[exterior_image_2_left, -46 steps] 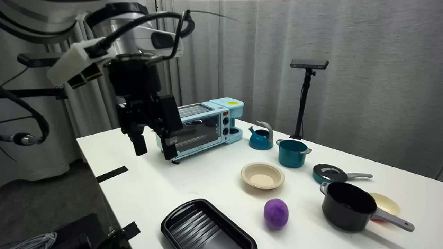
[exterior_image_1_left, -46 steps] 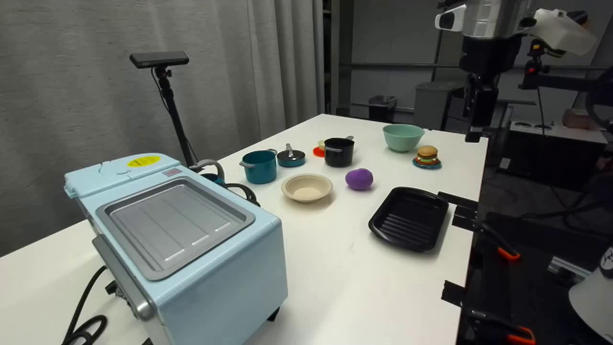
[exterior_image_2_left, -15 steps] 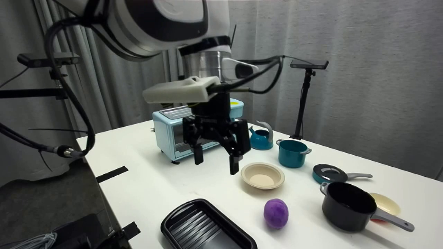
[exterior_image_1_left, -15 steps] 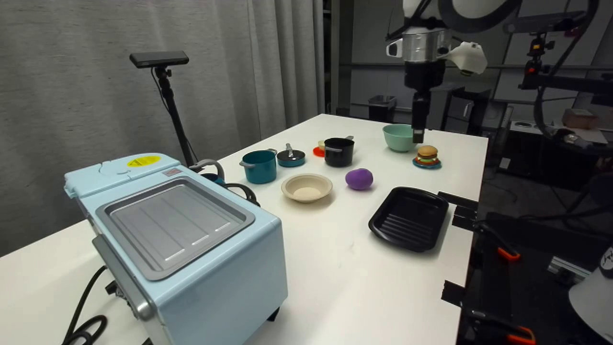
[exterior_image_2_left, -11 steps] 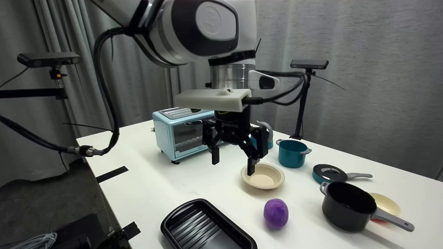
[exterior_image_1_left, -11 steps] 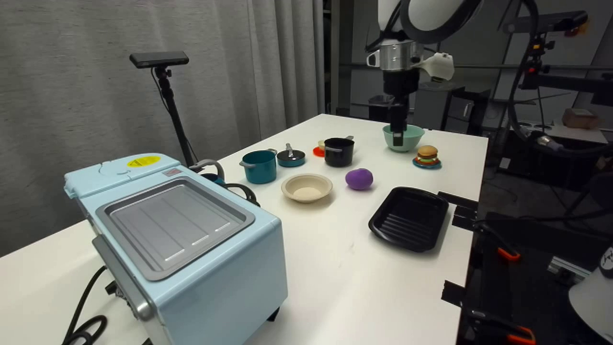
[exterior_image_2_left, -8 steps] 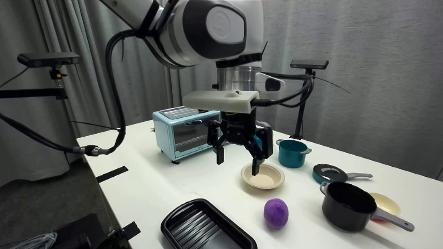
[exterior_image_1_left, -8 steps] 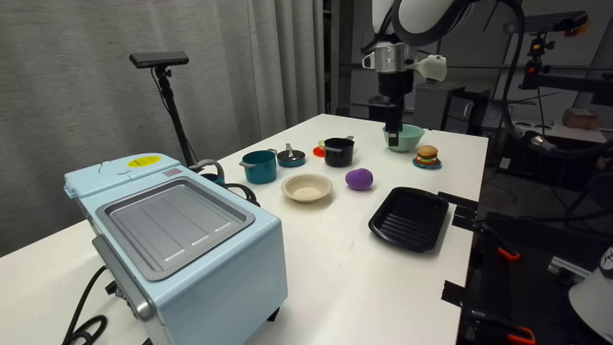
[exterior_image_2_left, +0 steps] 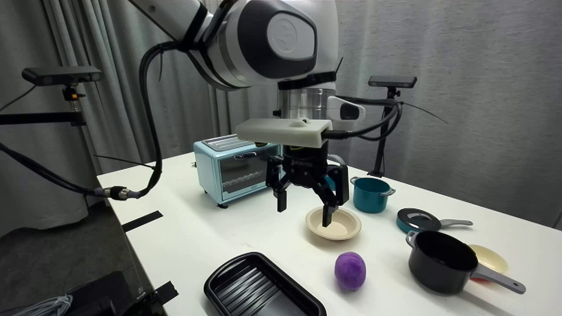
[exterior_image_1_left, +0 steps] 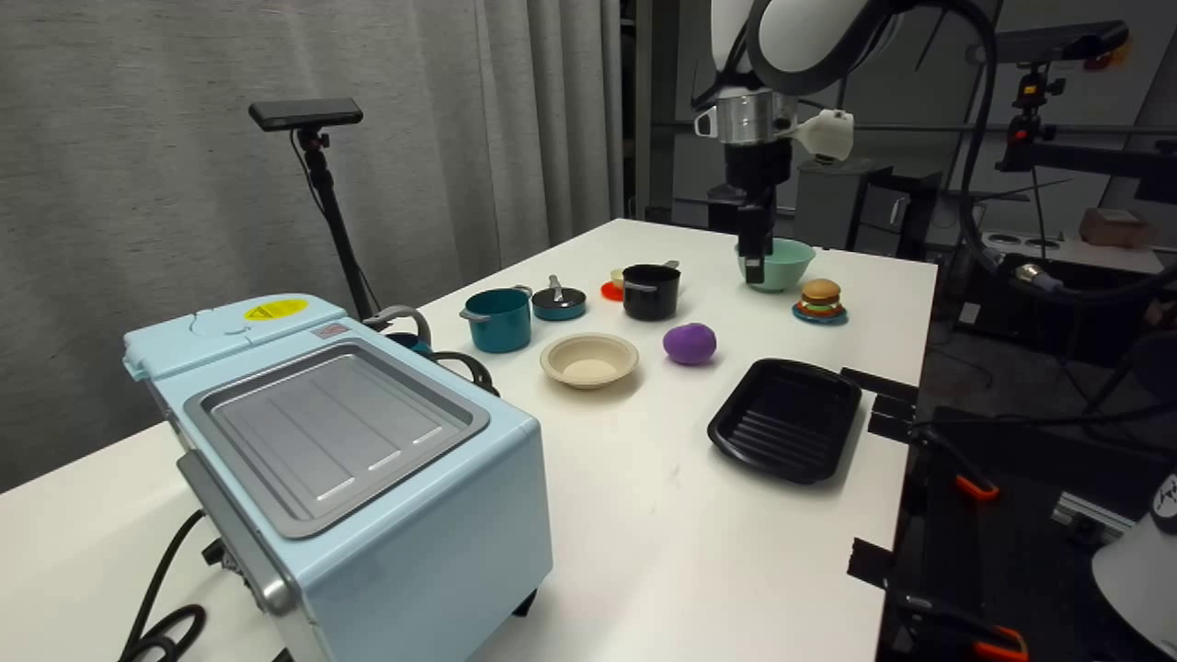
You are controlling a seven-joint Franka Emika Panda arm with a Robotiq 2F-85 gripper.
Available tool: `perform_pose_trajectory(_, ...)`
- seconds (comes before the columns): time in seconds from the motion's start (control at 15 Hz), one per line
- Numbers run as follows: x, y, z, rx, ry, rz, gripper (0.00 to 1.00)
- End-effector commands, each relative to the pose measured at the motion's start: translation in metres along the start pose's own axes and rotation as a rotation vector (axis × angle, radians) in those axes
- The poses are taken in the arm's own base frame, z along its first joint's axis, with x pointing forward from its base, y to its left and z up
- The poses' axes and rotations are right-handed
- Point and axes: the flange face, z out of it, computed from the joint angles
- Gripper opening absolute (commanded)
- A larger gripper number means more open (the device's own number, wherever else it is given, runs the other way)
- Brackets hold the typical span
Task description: Put the purple plushie on the white plate
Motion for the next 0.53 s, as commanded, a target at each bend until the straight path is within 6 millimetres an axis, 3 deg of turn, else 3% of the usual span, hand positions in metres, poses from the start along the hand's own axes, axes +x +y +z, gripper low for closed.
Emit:
perform_pose_trajectory(0.0,0.027,0.031,0.013,-0.020,-0.034,0.015,1.00)
perform_pose_trajectory(0.13,0.043,0.042,0.024,-0.026,-0.047,0.000,1.00)
perform_pose_trajectory(0.47,0.109,0.018,0.063,-0.042,-0.062,-0.046,1.00)
